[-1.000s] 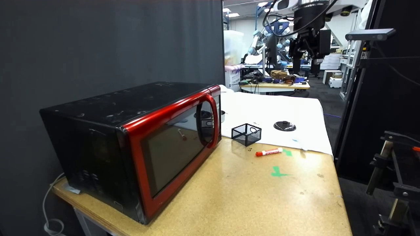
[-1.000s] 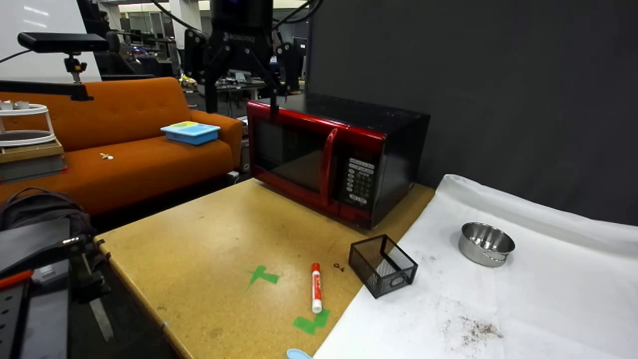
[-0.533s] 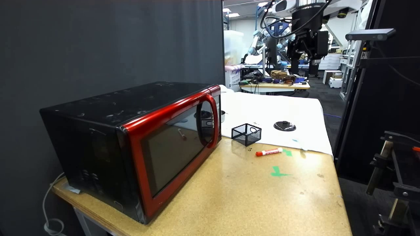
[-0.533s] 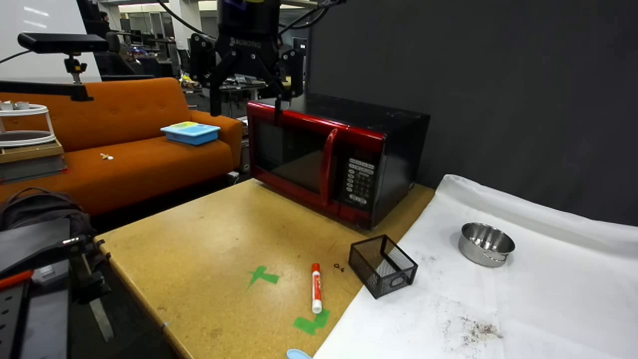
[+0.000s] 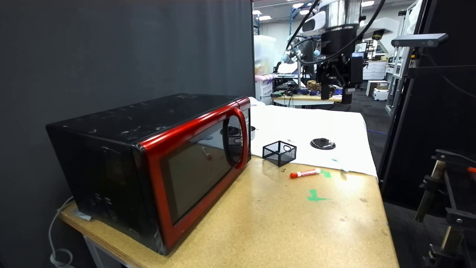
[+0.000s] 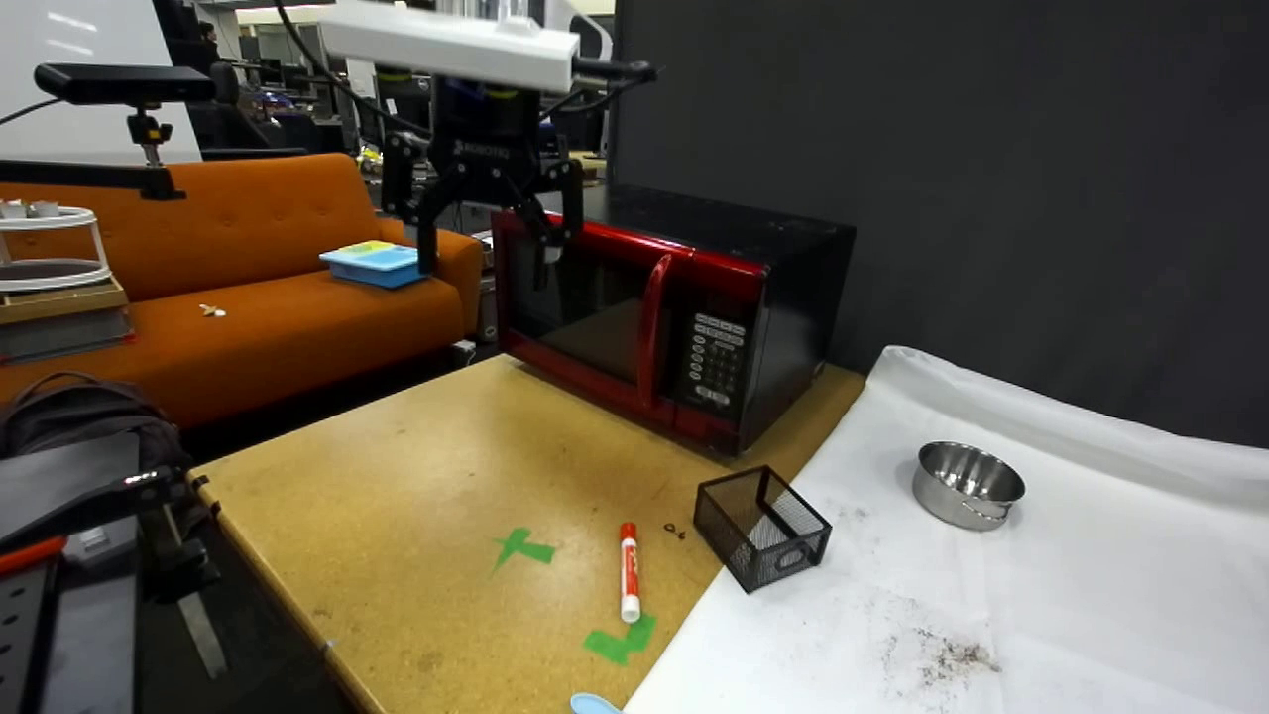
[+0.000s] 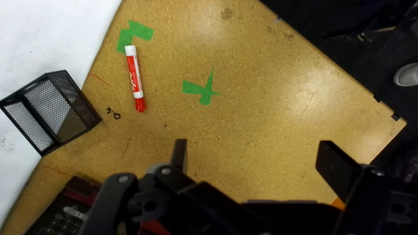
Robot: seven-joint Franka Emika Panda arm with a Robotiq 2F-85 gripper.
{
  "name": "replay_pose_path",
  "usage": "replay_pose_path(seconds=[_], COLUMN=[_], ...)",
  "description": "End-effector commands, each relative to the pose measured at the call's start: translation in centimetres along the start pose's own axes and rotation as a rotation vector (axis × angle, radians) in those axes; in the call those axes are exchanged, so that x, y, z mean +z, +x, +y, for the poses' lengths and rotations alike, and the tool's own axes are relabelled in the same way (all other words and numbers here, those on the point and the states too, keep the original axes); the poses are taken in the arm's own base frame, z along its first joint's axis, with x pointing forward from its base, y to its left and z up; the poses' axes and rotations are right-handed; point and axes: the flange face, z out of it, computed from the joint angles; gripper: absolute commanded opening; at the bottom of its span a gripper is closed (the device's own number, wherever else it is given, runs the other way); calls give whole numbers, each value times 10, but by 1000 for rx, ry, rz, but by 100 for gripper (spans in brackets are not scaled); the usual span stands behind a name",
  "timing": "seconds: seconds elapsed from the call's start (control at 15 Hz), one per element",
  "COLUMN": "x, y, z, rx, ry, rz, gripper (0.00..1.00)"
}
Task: Put the red marker inside the black box on the right
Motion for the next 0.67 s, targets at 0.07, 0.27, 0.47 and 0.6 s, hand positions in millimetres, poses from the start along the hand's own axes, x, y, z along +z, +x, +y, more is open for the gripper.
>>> replay_pose_path(seconds=[0.07, 0.27, 0.47, 0.6], x=[53, 92, 122, 131], y=[33, 43, 41, 34], z=[9, 26, 52, 73], rx=[37, 90, 55, -25], ry=[-10, -13, -65, -112], rz=[112, 160, 112, 44], gripper=[100, 100, 100, 100])
